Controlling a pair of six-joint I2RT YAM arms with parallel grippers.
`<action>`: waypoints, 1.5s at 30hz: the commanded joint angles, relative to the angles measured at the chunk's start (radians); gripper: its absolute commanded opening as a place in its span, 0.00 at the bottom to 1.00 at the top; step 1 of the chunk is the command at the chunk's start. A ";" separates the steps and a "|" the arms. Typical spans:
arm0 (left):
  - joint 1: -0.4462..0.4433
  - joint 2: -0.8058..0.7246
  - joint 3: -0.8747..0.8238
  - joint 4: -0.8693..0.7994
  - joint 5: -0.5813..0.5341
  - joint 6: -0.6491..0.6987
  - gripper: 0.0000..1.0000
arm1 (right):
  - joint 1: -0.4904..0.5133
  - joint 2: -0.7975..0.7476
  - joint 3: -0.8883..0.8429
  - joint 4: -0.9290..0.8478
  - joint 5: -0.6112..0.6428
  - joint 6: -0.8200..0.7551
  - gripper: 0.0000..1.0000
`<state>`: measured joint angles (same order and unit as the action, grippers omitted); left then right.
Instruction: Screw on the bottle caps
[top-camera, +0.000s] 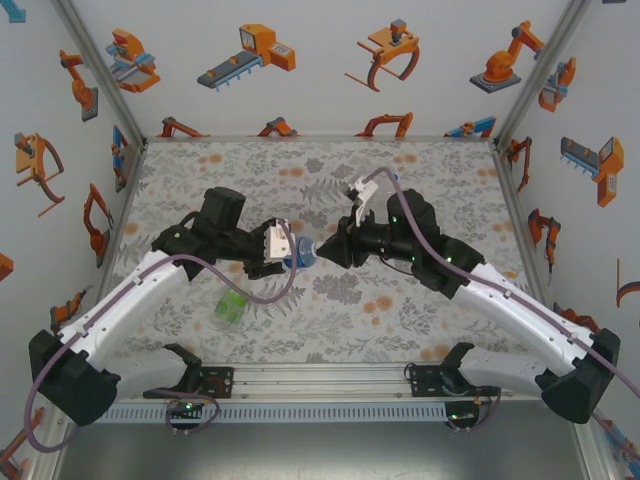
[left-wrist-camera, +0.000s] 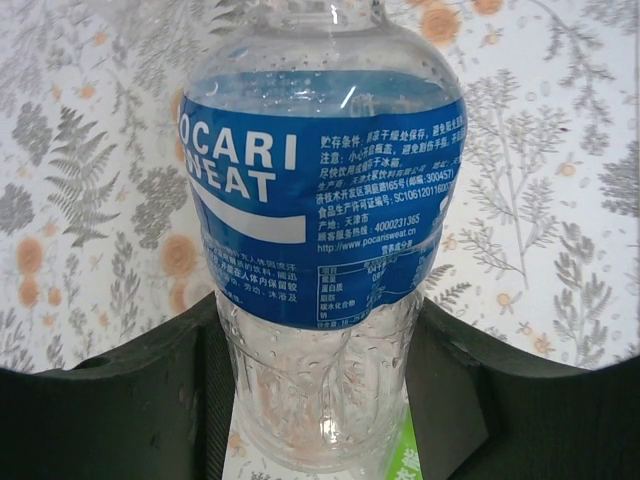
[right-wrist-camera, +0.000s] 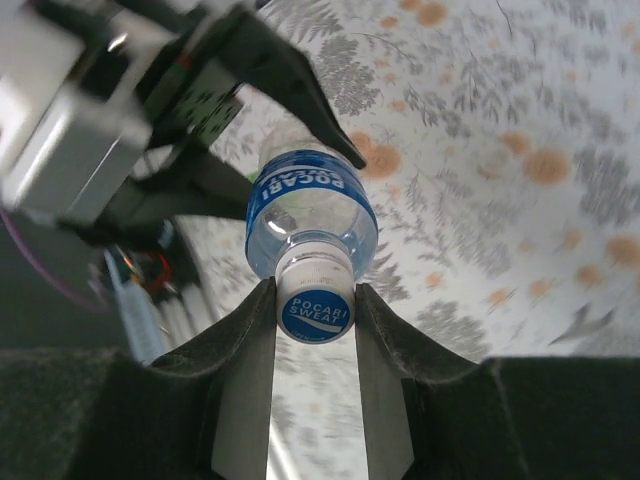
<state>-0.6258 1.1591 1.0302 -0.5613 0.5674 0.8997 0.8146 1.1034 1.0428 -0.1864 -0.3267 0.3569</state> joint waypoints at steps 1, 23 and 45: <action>-0.023 0.011 0.000 0.192 0.029 -0.057 0.00 | 0.012 0.051 0.015 -0.087 0.207 0.634 0.00; -0.022 0.052 0.007 0.188 0.017 -0.095 0.00 | 0.004 0.149 0.147 -0.203 0.254 0.726 0.34; -0.027 0.041 0.021 0.041 0.132 0.011 0.00 | -0.012 -0.060 0.235 -0.268 -0.109 -0.562 0.66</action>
<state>-0.6476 1.2263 1.0172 -0.4564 0.6121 0.8619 0.8062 1.0771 1.2892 -0.4183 -0.2756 0.1066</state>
